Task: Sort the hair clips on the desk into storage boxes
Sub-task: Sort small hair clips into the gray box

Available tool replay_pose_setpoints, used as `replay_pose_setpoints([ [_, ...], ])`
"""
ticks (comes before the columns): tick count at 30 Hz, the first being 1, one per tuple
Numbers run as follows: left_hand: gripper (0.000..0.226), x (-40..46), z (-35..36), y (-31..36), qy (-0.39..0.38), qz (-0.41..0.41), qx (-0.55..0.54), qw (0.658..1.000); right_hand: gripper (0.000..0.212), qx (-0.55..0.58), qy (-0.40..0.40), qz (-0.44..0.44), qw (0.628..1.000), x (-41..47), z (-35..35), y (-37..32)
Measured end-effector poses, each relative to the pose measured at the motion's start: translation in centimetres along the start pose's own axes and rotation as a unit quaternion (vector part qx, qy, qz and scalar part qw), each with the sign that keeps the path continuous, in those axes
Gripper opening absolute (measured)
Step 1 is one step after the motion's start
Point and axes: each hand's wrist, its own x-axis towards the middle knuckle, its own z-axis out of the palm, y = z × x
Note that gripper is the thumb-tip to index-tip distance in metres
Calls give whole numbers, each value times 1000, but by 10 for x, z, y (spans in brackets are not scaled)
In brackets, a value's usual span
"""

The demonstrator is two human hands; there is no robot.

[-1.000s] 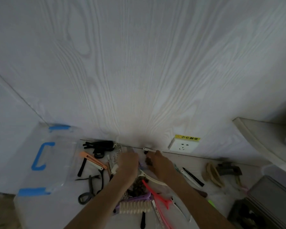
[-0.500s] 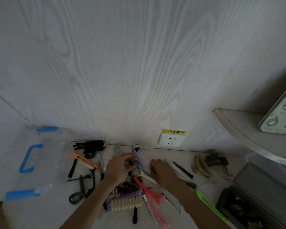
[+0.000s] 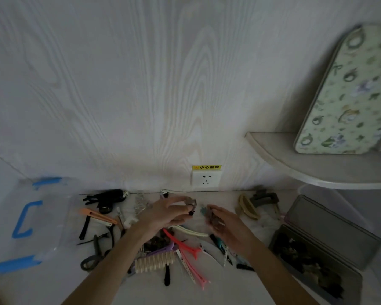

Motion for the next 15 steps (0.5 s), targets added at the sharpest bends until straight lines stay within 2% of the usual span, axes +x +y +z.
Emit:
replay_pose_setpoints([
  [5, 25, 12, 86, 2, -46, -31, 42, 998, 18, -63, 97, -58, 992, -55, -73, -2],
  [9, 40, 31, 150, -15, -98, -57, 82, 990, 16, -132, 206, -90, 965, -92, -133, -7],
  [12, 38, 33, 200, -21, -149, -52, 100, 982, 16, -181, 267, -142, 936, -116, -172, -16],
  [15, 42, 28, 239, -23, -178, -19, 120, 976, 15, -284, 319, -214, 879, -134, -200, -16],
])
